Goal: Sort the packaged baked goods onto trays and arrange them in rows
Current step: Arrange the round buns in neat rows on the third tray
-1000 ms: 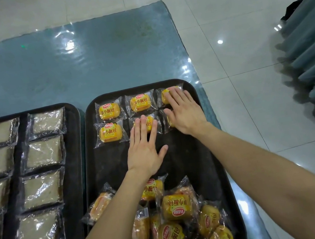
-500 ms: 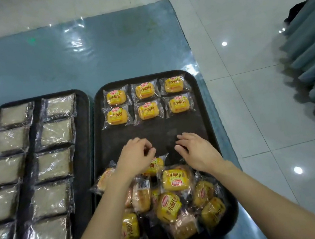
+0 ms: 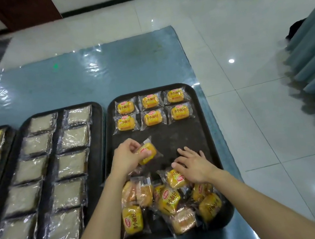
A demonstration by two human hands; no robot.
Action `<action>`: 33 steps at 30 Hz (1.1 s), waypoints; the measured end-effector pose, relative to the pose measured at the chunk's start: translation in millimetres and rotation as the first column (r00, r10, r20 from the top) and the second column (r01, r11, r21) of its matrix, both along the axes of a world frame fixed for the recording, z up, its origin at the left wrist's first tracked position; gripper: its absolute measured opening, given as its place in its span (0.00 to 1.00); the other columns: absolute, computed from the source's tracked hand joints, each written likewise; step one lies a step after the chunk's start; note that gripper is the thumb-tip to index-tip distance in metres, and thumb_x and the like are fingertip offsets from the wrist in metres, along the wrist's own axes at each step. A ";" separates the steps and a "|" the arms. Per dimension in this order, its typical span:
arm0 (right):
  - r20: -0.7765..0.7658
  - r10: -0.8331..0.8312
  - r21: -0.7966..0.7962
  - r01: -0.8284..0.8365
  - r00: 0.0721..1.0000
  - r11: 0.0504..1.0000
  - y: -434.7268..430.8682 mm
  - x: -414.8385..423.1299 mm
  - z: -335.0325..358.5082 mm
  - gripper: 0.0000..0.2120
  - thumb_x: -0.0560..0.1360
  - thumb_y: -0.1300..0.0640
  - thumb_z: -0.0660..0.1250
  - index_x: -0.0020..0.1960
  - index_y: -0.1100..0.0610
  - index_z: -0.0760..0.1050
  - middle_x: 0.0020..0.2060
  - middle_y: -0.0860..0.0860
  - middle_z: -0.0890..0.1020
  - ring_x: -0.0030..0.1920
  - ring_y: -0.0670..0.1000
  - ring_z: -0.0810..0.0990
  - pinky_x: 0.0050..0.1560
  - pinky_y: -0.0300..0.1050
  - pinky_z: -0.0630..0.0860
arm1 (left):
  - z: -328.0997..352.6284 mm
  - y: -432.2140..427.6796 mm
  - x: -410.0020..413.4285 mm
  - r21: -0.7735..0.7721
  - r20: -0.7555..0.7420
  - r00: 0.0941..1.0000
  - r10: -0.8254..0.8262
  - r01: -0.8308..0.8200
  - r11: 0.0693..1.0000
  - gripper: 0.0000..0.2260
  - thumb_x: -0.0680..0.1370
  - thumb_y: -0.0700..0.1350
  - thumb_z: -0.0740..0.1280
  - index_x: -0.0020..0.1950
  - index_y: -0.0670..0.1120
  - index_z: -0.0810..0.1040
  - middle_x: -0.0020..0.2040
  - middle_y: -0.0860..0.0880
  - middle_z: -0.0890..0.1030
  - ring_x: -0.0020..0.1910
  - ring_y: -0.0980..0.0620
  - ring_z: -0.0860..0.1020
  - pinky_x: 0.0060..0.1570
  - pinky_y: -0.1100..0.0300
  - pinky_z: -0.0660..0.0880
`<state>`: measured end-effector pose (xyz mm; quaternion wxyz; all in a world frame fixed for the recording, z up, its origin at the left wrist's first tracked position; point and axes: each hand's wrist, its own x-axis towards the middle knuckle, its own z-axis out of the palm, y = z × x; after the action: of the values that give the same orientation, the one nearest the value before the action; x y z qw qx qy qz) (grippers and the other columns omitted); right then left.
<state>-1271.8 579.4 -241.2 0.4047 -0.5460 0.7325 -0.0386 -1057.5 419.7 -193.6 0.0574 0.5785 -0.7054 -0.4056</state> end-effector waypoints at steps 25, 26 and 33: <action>0.611 -0.603 -0.037 0.779 0.514 0.626 10.4 9.2 36.8 0.07 0.85 0.53 0.72 0.53 0.48 0.89 0.47 0.49 0.90 0.52 0.54 0.90 0.57 0.61 0.87 | -9.7 75.6 -33.2 0.584 -0.541 0.648 0.536 -0.169 0.794 0.12 0.83 0.52 0.74 0.63 0.49 0.87 0.58 0.46 0.89 0.59 0.45 0.88 0.63 0.42 0.84; 0.586 -0.613 -0.043 0.777 0.529 0.629 10.4 8.6 34.7 0.08 0.85 0.52 0.71 0.52 0.48 0.89 0.46 0.49 0.90 0.52 0.55 0.90 0.57 0.62 0.87 | -10.6 75.8 -32.2 0.578 -0.537 0.653 0.534 -0.177 0.797 0.12 0.83 0.53 0.74 0.63 0.50 0.87 0.58 0.47 0.89 0.59 0.45 0.88 0.63 0.43 0.84; 0.444 -0.684 -0.206 0.809 0.579 0.551 4.1 5.2 24.9 0.06 0.85 0.51 0.70 0.51 0.48 0.85 0.44 0.45 0.89 0.48 0.47 0.88 0.53 0.55 0.88 | -8.6 63.4 -32.1 0.477 -0.509 0.778 0.368 -0.100 0.873 0.11 0.83 0.47 0.74 0.65 0.48 0.85 0.59 0.49 0.89 0.55 0.53 0.89 0.52 0.55 0.87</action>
<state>-1266.5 583.5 -216.3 0.3419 -0.2313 0.7981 -0.4390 -1089.6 483.1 -202.2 0.1957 0.5082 -0.4676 -0.6963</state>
